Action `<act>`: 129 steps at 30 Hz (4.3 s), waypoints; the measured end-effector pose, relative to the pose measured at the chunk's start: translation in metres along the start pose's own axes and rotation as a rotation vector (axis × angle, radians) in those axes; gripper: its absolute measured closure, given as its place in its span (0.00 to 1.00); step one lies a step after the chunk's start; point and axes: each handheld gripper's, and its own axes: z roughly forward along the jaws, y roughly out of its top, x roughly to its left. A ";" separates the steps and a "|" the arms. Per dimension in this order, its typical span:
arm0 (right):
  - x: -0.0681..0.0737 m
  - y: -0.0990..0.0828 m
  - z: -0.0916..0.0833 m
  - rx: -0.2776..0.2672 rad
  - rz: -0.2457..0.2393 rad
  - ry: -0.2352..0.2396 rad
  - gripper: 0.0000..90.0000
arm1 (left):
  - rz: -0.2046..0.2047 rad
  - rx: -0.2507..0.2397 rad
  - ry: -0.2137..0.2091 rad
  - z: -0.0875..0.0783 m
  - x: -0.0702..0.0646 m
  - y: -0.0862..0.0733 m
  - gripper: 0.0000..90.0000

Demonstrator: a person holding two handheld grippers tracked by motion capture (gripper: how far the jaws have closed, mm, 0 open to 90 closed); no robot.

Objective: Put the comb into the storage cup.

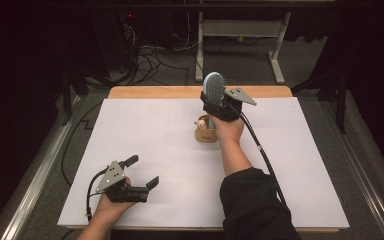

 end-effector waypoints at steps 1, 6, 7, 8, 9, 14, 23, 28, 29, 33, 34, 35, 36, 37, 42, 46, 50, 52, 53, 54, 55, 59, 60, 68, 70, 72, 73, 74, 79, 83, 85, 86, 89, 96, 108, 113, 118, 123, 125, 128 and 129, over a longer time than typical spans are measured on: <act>0.000 0.000 0.000 0.001 0.002 0.001 0.22 | 0.000 -0.003 0.000 0.000 0.000 0.000 0.00; -0.003 0.001 0.004 0.014 0.011 -0.001 0.22 | 0.010 -0.004 -0.004 0.000 0.001 0.001 0.00; -0.003 0.001 0.004 0.016 0.016 -0.001 0.22 | 0.011 -0.004 -0.005 0.000 0.001 0.001 0.00; -0.004 0.001 0.004 0.017 0.021 0.000 0.22 | 0.010 -0.003 -0.005 0.000 0.001 0.001 0.00; -0.005 0.001 0.005 0.017 0.024 0.000 0.22 | 0.009 -0.002 -0.005 0.000 0.001 0.001 0.00; -0.006 0.002 0.007 0.030 0.026 -0.002 0.22 | 0.014 0.001 -0.016 -0.002 0.000 0.000 0.00; -0.005 0.003 0.009 0.039 0.021 -0.004 0.22 | 0.011 0.001 -0.012 -0.001 0.000 0.000 0.00; -0.006 0.003 0.010 0.040 0.024 -0.004 0.21 | 0.015 0.003 -0.013 -0.001 0.000 0.000 0.00; -0.006 0.003 0.010 0.041 0.024 -0.003 0.21 | 0.017 0.004 -0.014 -0.002 0.000 0.000 0.00; -0.008 0.003 0.010 0.049 0.031 -0.002 0.21 | 0.015 0.004 -0.013 -0.002 0.000 0.000 0.00; -0.008 0.003 0.010 0.049 0.029 -0.001 0.21 | 0.012 0.003 -0.015 -0.002 0.000 0.001 0.00; -0.008 0.004 0.010 0.051 0.031 -0.002 0.21 | 0.009 0.002 -0.014 -0.003 0.000 0.001 0.00; -0.009 0.004 0.010 0.052 0.031 -0.002 0.21 | 0.013 0.004 -0.015 -0.003 0.000 0.001 0.00; -0.009 0.004 0.010 0.054 0.032 -0.002 0.21 | 0.015 0.005 -0.015 -0.003 0.000 0.000 0.00; -0.009 0.004 0.011 0.056 0.030 -0.002 0.21 | 0.015 0.004 -0.013 -0.002 0.000 0.000 0.00; -0.010 0.004 0.011 0.056 0.029 0.000 0.20 | 0.015 0.004 -0.011 -0.002 0.000 0.000 0.00; -0.009 0.004 0.011 0.058 0.024 0.002 0.19 | 0.016 0.005 -0.011 -0.002 0.000 -0.001 0.00; -0.010 0.005 0.011 0.058 0.023 0.006 0.18 | 0.014 0.009 -0.011 -0.002 0.000 -0.001 0.00; -0.010 0.005 0.011 0.059 0.022 0.006 0.18 | 0.016 0.009 -0.011 -0.002 0.000 -0.001 0.00; -0.010 0.005 0.011 0.060 0.023 0.007 0.17 | 0.016 0.009 -0.011 -0.002 0.000 -0.001 0.00; -0.010 0.005 0.011 0.062 0.023 0.008 0.17 | 0.015 0.009 -0.011 -0.002 0.000 -0.001 0.00; -0.010 0.004 0.011 0.075 0.022 0.010 0.16 | 0.019 0.013 -0.010 -0.002 0.000 -0.002 0.00; -0.011 0.004 0.011 0.073 0.022 0.009 0.15 | 0.015 0.012 -0.008 -0.002 0.000 -0.002 0.00; -0.014 0.006 0.010 0.083 0.038 0.013 0.02 | 0.019 0.015 -0.012 -0.001 0.000 -0.002 0.00; -0.015 0.006 0.010 0.085 0.039 0.014 0.01 | 0.020 0.015 -0.012 -0.001 0.000 -0.002 0.00; -0.015 0.007 0.010 0.086 0.027 0.013 0.00 | 0.021 0.015 -0.012 -0.001 0.000 -0.002 0.00; -0.014 0.007 0.010 0.088 0.025 0.016 0.00 | 0.021 0.015 -0.012 -0.001 0.000 -0.002 0.00; -0.014 0.007 0.010 0.088 0.023 0.019 0.00 | 0.022 0.015 -0.012 -0.001 0.001 -0.002 0.00; -0.012 0.008 0.008 0.086 0.010 0.024 0.00 | 0.031 0.011 -0.012 0.000 0.001 -0.002 0.00; -0.009 0.009 0.006 0.091 0.002 0.029 0.00 | 0.025 0.009 -0.009 0.000 0.001 -0.002 0.00; -0.007 0.010 0.006 0.092 0.003 0.031 0.00 | 0.025 0.009 -0.009 0.000 0.001 -0.002 0.00; -0.007 0.010 0.005 0.092 0.005 0.032 0.00 | 0.023 0.009 -0.008 0.000 0.001 -0.002 0.00; -0.004 0.011 0.003 0.092 -0.002 0.033 0.00 | 0.031 0.007 -0.009 0.000 0.001 -0.001 0.00; -0.001 0.015 -0.004 0.084 -0.011 0.031 0.00 | 0.022 0.003 -0.004 0.001 0.001 -0.001 0.00; -0.001 0.013 -0.018 0.084 -0.032 0.036 0.00 | 0.029 0.002 -0.001 0.003 0.001 -0.003 0.00; -0.001 0.014 -0.027 0.082 -0.037 0.037 0.00 | 0.032 0.000 0.006 0.005 0.002 -0.003 0.00; -0.001 0.009 -0.037 0.083 -0.045 0.043 0.00 | 0.035 0.000 0.009 0.006 0.003 -0.002 0.00; -0.002 0.000 -0.047 0.092 -0.054 0.046 0.00 | 0.018 -0.010 0.020 0.007 0.002 -0.001 0.00; -0.002 -0.003 -0.051 0.098 -0.059 0.047 0.00 | 0.026 -0.011 0.018 0.008 0.003 -0.001 0.00; -0.003 -0.007 -0.058 0.099 -0.063 0.051 0.00 | 0.033 -0.008 0.016 0.008 0.004 -0.001 0.00; -0.004 -0.007 -0.060 0.099 -0.067 0.053 0.00 | 0.032 -0.011 0.017 0.008 0.004 -0.001 0.00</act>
